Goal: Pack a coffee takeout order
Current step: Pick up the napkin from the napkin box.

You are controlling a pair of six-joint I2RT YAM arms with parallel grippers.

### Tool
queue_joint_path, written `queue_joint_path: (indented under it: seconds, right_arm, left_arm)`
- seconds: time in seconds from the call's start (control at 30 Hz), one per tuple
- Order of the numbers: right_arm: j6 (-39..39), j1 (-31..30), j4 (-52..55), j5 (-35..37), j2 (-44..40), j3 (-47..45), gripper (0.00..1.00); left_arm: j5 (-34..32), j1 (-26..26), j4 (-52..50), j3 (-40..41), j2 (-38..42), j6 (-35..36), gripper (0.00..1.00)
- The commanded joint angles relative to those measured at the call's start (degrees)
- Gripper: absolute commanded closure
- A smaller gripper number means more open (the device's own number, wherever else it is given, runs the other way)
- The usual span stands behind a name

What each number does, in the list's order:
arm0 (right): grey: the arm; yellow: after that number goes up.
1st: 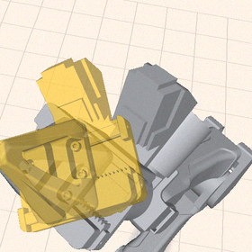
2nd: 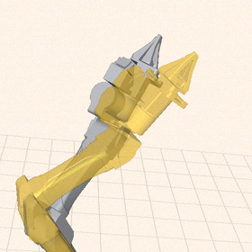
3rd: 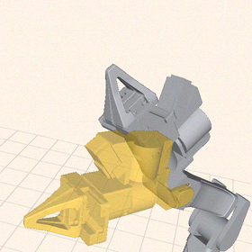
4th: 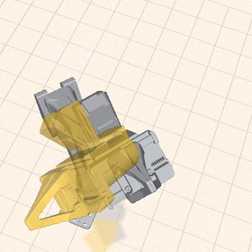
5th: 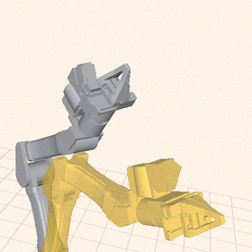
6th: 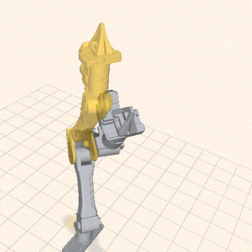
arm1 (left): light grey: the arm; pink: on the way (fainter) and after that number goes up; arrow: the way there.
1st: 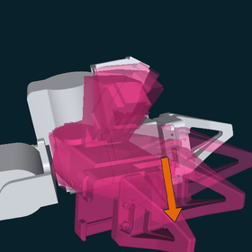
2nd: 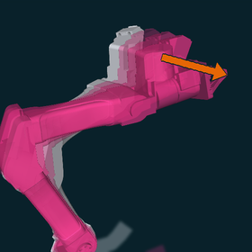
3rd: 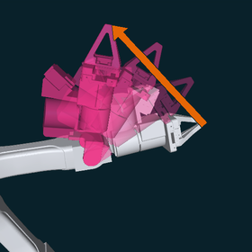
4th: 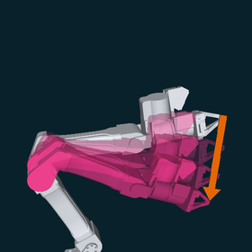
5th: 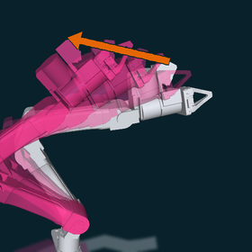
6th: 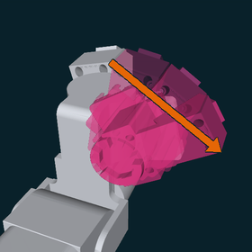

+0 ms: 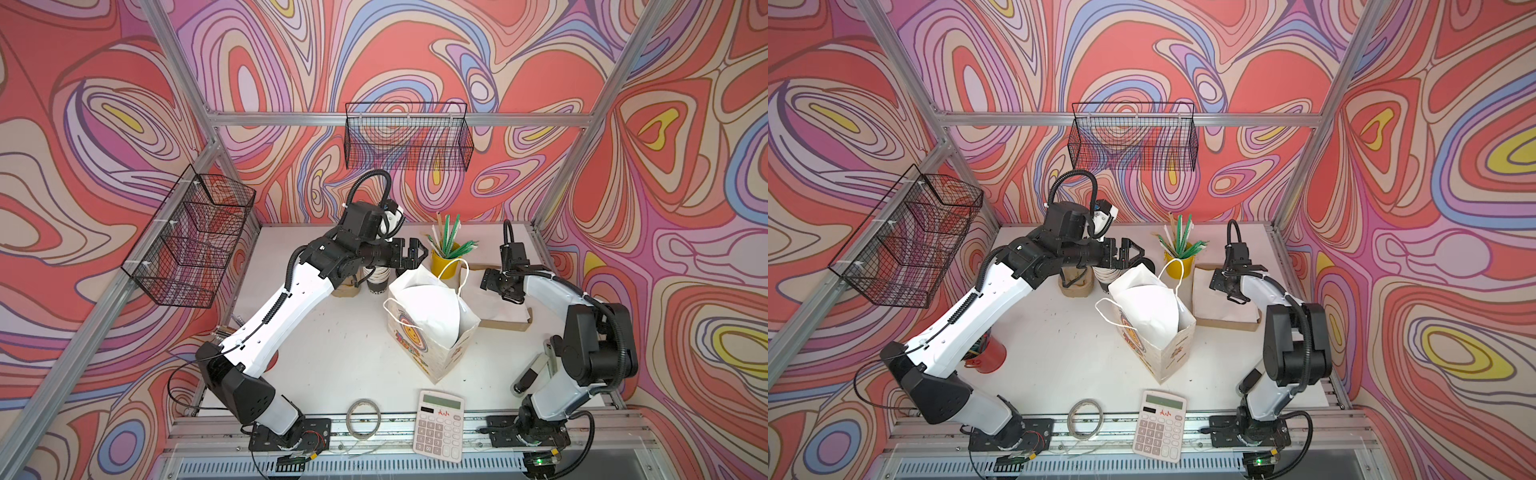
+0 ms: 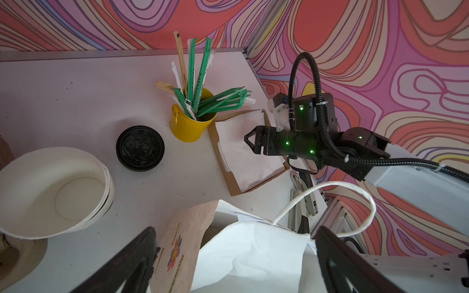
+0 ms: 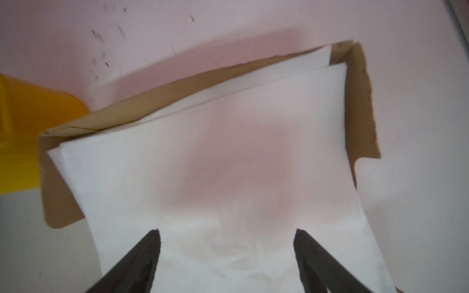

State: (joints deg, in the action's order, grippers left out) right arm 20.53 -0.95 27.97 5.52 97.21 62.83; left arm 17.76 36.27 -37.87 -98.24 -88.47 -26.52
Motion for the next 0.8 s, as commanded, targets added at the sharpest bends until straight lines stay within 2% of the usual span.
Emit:
queue_joint_path:
  seconds: [0.0,0.13,0.3,0.5,0.7,0.77]
  right_arm:
    - [-1.33,0.45,-3.18,0.23,1.66,-0.16,0.14]
    - [-1.20,0.42,-3.96,-0.83,3.39,-0.61,0.20]
    - [-1.37,0.51,-3.65,-0.88,7.13,-1.04,0.32]
    - [-1.55,0.51,-3.25,0.73,6.67,-1.13,0.59]
    - [-1.72,0.51,-1.47,2.94,1.58,-0.02,0.64]
    - [-1.99,0.54,-1.00,3.39,0.44,0.45,0.70]
  left_arm:
    - [-0.32,-0.50,-0.16,1.73,2.10,0.73,0.00]
    - [-0.62,-0.50,0.11,2.56,2.59,0.68,0.00]
    - [-0.71,-0.59,-0.02,3.01,2.84,0.68,0.00]
    - [-0.80,-0.68,0.07,3.90,3.30,0.60,0.00]
    - [-0.86,-0.74,0.31,4.37,3.70,0.33,0.00]
    - [-0.81,-0.76,0.42,4.48,3.73,0.27,0.00]
